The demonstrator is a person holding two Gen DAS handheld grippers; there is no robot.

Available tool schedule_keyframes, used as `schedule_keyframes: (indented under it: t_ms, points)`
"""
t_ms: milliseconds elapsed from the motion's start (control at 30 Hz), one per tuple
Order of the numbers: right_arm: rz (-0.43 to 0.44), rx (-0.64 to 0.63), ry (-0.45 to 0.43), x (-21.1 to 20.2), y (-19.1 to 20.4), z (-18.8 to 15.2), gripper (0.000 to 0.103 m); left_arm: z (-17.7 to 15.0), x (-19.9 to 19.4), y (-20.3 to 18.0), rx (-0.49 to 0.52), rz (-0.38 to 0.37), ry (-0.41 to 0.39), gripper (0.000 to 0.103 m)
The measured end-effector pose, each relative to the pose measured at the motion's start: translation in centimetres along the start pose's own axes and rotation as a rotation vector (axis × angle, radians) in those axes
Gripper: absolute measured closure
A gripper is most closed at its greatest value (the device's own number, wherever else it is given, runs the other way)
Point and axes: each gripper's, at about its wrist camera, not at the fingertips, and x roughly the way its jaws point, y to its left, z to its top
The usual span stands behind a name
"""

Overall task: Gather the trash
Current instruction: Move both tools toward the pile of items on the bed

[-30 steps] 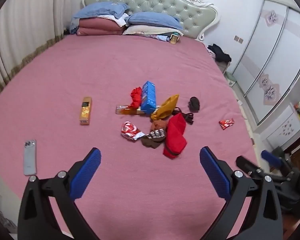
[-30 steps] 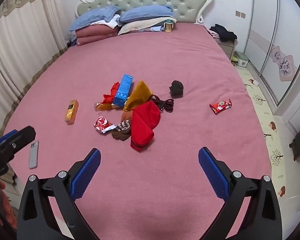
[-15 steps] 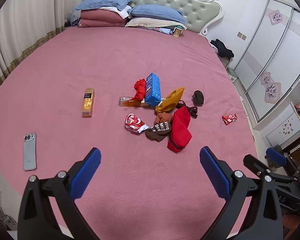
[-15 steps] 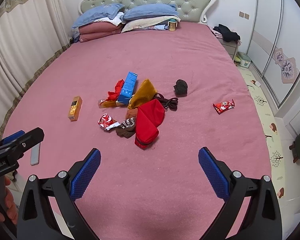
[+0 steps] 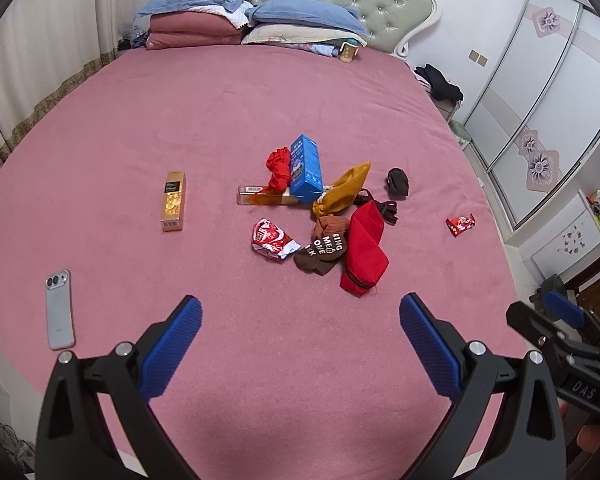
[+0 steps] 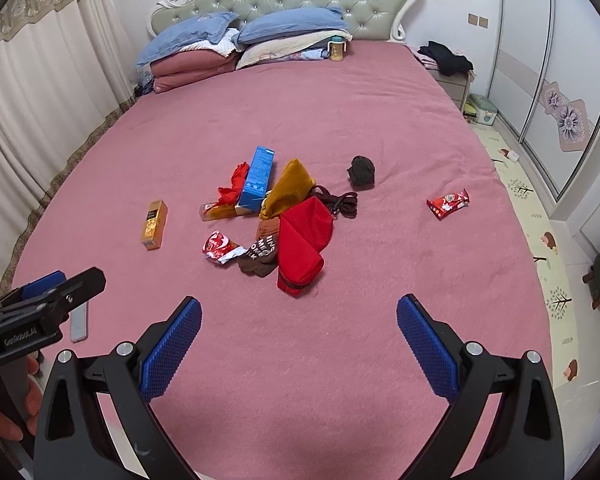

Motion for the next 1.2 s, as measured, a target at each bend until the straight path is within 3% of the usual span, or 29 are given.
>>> schedule_keyframes:
  t_ms: [767, 1000, 1200]
  points:
    - [0.143, -0.127, -0.015, -1.5, -3.9, 2.1, 0.008, -0.7, -1.9, -5.5, -0.104, 0.105, -0.054, 0.004]
    - [0.133, -0.103, -0.005, -1.5, -4.5, 2.7, 0.009, -0.4, -2.1, -5.7, -0.096, 0.114, -0.048, 0.004]
    - [0.115, -0.071, -0.029, -2.0, -4.1, 3.2, 0.009, 0.6, -1.9, -5.0, -0.066, 0.073, -0.022, 0.004]
